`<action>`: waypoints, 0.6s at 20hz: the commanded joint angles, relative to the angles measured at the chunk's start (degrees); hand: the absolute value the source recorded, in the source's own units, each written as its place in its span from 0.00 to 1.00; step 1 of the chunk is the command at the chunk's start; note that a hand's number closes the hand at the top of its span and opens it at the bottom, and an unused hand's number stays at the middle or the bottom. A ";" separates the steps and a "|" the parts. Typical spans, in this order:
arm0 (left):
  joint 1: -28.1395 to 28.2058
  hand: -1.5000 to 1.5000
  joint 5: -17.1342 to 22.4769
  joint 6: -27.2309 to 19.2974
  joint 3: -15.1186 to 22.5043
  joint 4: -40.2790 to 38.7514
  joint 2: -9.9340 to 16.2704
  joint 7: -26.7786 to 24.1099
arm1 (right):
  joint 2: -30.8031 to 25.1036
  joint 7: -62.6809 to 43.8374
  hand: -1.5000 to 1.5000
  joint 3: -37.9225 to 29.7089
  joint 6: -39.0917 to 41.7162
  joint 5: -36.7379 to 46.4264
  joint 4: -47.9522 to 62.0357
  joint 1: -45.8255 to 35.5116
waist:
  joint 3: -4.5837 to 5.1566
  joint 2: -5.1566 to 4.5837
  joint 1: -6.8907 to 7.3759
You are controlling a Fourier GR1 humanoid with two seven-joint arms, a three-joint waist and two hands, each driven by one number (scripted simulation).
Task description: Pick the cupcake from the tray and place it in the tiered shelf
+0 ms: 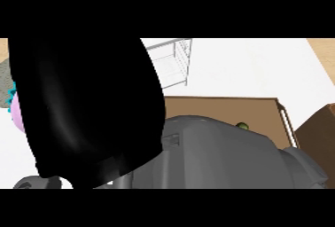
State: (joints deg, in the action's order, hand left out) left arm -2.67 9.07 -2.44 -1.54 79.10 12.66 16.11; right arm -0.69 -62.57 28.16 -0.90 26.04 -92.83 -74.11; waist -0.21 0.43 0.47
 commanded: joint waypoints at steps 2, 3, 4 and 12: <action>0.89 0.50 -1.17 -0.84 1.44 -1.49 -2.32 -0.85 | -0.35 -2.65 1.00 -10.01 4.10 -1.74 8.73 -8.53 | 0.29 -0.38 -0.01; 0.46 0.50 0.06 -0.14 0.23 -1.24 -1.47 0.33 | -1.01 -0.87 1.00 -9.46 2.78 -0.03 8.80 -6.25 | 0.26 -0.39 -0.12; 0.61 0.50 0.04 0.92 0.15 -1.35 -0.17 0.99 | -0.34 -2.37 1.00 -13.21 3.10 -0.64 13.30 -13.33 | 0.31 -0.38 0.36; -0.42 0.50 0.49 1.50 -1.10 -2.05 -0.36 0.10 | -4.15 13.36 1.00 -19.10 4.61 -1.78 29.45 -15.32 | 0.29 -0.74 0.69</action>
State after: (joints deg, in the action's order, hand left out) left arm -3.17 9.27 -1.13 -2.13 78.74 12.43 15.60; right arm -3.05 -54.89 12.42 2.22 25.12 -70.99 -87.47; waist -0.23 0.07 0.93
